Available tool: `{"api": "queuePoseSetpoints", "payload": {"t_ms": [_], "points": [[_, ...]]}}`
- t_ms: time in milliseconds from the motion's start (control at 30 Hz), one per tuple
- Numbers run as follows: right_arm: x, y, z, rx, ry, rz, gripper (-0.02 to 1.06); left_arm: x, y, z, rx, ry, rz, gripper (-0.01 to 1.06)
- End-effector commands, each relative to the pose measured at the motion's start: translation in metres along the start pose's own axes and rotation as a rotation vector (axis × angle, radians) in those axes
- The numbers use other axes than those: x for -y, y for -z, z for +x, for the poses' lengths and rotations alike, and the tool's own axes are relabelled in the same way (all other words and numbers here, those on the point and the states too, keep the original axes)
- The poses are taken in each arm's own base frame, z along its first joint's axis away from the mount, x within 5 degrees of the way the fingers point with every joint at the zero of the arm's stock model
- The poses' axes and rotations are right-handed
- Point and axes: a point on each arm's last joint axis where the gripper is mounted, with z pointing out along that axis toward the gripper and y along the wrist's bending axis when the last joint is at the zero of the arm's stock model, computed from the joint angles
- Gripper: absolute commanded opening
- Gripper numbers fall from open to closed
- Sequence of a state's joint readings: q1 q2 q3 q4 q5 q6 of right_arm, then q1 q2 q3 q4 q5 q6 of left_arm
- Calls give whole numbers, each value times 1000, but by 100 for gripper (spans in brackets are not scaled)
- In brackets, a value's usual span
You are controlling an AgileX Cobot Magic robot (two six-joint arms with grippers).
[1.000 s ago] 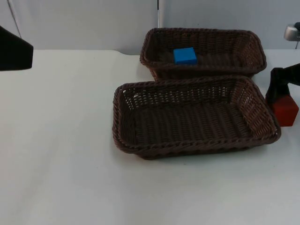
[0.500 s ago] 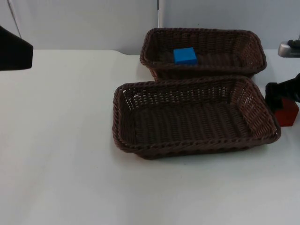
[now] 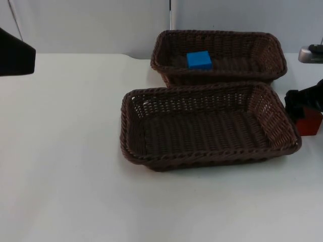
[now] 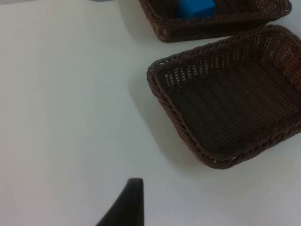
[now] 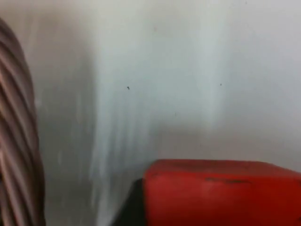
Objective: Pick up one cube with the left hand and place it into the upper basket. Pick up one cube with the right hand and place it into the lower basket.
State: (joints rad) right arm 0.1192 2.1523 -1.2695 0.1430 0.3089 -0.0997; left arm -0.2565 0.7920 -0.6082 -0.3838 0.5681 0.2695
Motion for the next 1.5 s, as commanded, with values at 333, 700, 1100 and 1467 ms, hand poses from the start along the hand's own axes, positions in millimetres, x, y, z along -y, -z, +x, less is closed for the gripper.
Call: {"api": "queuePoseSetpoints", "payload": {"t_ms": [333,700,1100,1467], "points": [[0,2,-3,21,-12,-5,0,-1,1,1,7,-7,-11,105],[-3,61,-24,89,-4,-18,0,-1,1,1,7,-7,-11,105],[-9,169,-42,256,43,-18,0,-1,1,1,7,-7,-11,105],[-9,189,-42,275,64,-8,0,-1,1,1,7,-7,-11,105]]}}
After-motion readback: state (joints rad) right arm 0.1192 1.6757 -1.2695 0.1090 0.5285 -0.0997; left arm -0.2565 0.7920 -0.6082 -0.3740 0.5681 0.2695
